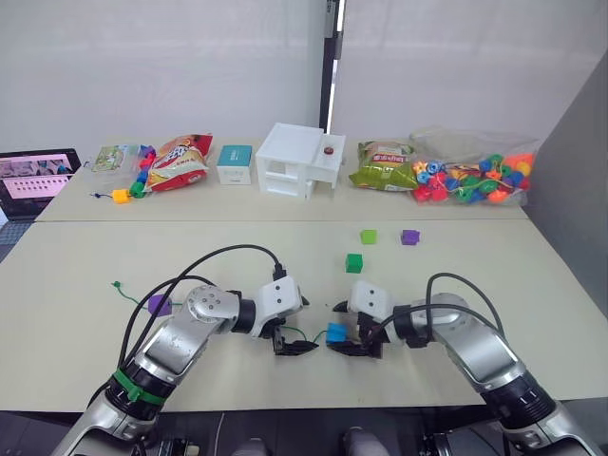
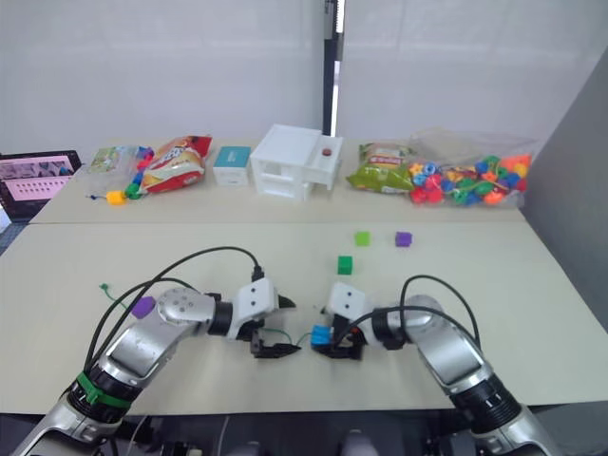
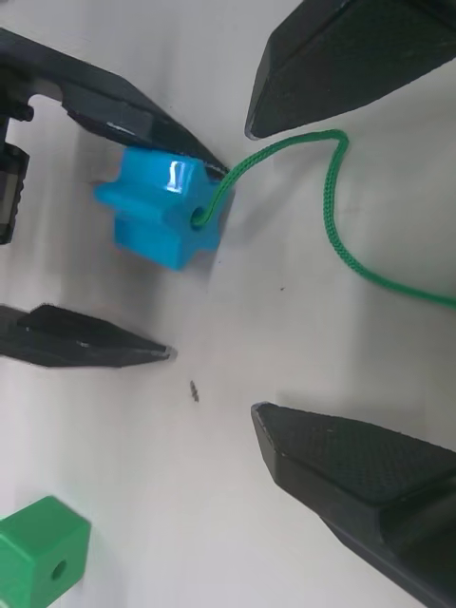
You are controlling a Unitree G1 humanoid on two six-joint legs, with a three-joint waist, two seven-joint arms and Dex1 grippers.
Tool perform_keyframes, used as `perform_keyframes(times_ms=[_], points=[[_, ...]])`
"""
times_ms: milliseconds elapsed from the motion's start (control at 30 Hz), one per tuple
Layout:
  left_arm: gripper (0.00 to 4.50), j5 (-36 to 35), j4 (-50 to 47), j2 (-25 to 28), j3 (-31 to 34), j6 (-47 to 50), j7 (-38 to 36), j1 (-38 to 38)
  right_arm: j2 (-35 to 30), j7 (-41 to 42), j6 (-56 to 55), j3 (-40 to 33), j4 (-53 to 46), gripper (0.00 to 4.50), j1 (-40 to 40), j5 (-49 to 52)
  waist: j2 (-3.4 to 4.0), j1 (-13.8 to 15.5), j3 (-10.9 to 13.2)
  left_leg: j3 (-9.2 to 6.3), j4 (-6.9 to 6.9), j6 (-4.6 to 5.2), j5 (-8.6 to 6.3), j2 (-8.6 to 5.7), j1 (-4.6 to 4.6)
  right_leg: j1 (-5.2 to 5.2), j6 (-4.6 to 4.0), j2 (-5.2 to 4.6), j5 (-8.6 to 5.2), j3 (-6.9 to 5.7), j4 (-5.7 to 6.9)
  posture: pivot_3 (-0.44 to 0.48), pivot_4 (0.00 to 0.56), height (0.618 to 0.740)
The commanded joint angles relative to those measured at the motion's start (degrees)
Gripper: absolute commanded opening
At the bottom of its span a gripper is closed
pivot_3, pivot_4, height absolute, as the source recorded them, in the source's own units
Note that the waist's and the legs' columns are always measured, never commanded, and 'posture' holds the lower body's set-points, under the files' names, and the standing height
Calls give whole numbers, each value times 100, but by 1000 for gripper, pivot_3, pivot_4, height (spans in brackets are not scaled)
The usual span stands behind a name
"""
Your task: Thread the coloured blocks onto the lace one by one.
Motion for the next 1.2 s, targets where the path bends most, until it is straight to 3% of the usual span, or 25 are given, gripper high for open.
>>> perform_keyframes(times_ms=[33,200,467,800,867,1200], points=[[4500,-40,-8,-111,-110,-153,-181,-190,-201,115,220,-247,-444,4478,23,259,0,21,1,0,1,0,0,-1,-12,-10,2,-1,1,0,0,0,150,740],[4500,-230,148,-384,-289,-52,-525,-391,-590,219,496,-481,-967,4478,261,576,0,89,1,0,3,1,-1,-3,-32,-34,4,-2,3,0,4,0,150,740],[4500,156,754,-694,-633,-566,-622,-570,-1002,25,563,-566,-1267,4478,609,520,-1,98,1,8,6,2,-1,-1,-32,-34,4,1,3,0,-1,0,150,740],[1338,135,686,-767,-657,-595,-650,-533,-1064,-72,434,-460,-1155,4500,604,440,-1,111,1,7,8,2,0,-1,-32,-34,4,0,3,1,2,0,150,740],[1295,148,672,-762,-654,-573,-625,-523,-1054,-90,364,-374,-1107,4500,611,356,-1,110,1,7,8,2,0,-2,-32,-34,4,0,3,1,2,0,150,740],[1295,194,794,-792,-653,-565,-634,-633,-1014,-40,-4,-228,-843,1244,536,191,-1,112,1,8,10,2,0,-2,-31,-32,4,0,3,1,2,0,150,740]])
